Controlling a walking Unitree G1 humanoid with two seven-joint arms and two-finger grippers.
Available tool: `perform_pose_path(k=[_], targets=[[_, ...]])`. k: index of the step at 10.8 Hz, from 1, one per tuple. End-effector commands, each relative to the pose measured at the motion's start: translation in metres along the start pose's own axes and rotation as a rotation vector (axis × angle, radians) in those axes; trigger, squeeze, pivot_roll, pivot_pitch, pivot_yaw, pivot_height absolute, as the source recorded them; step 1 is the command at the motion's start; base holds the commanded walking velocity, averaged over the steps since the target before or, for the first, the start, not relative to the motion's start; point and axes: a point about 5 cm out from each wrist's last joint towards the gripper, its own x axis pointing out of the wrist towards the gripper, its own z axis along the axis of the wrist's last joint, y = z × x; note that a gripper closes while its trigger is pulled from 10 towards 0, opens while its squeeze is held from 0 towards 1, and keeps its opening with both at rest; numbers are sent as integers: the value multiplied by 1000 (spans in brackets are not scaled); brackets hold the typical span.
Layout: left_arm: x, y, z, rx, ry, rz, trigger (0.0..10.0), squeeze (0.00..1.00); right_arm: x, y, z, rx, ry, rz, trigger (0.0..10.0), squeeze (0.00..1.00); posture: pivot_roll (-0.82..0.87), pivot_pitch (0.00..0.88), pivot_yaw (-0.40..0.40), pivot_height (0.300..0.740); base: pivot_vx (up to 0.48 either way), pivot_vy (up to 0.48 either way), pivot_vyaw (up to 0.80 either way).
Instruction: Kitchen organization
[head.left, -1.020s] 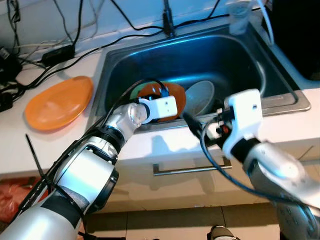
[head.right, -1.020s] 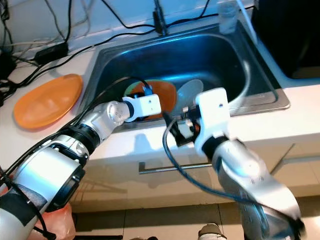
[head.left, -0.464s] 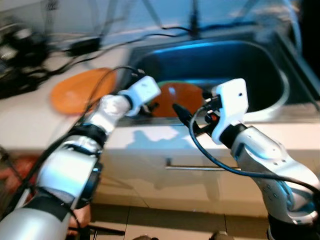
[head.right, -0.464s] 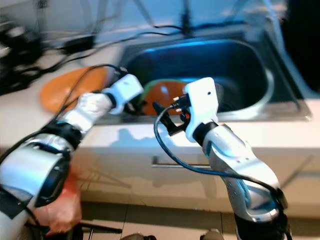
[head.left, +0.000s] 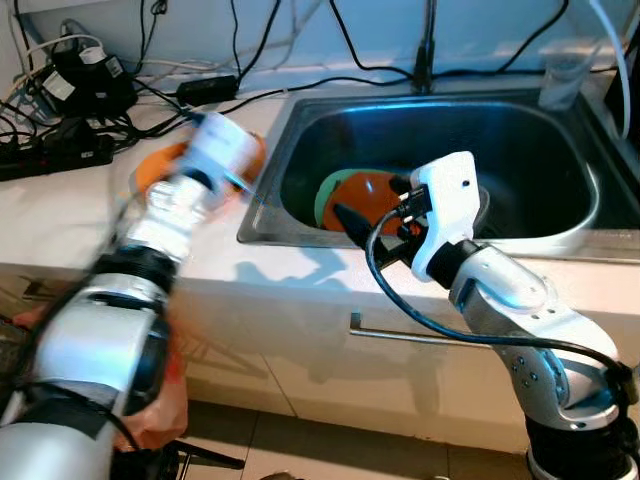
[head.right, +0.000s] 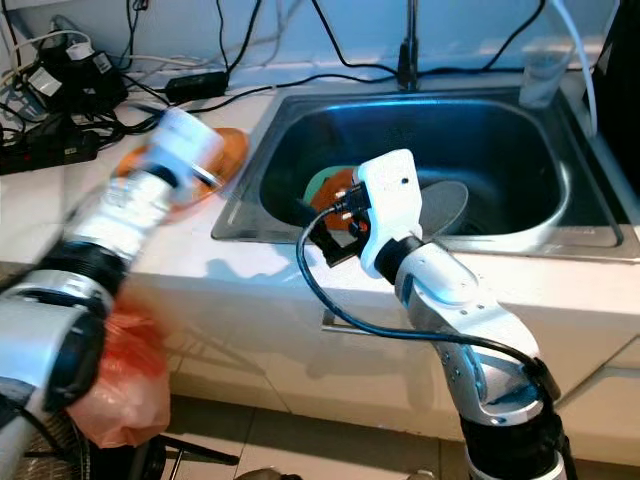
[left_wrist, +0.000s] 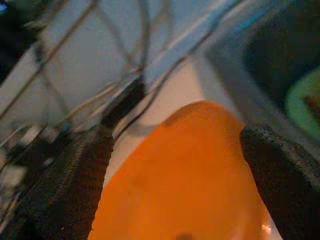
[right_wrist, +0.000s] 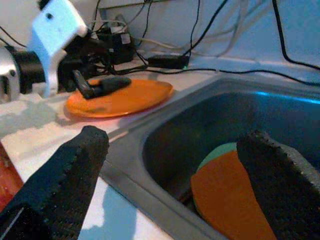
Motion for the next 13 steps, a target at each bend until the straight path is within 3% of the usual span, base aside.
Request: perform_pose_path(k=[1,5,6,8,9,13], targets=[[-3,13,-8,-34,34,80,10000,1000,3,2,1,-6,-7,16,10000,0,-46,5,135,740,0,0,0],[-9,27,-21,-129,94,169,10000,1000,8,1,0,-5,-10,19,10000,0,-25,5,126,740,0,0,0],[-11,25,-21,-45,78,135,10000,1000,9,2,0,-4,-10,23,10000,0,-12,5,119,740,0,0,0],[-12,17,-15,52,22,-29,10000,0,10,1,-2,0,-2,20,10000,0,-3,13,123,740,0,0,0],[-14,14,-14,129,2,-85,10000,0,10,0,-3,1,-1,14,10000,0,2,16,128,740,0,0,0],[-22,5,-29,273,26,-225,10000,0,9,-1,-5,5,1,2,10000,0,-7,16,138,740,0,0,0]])
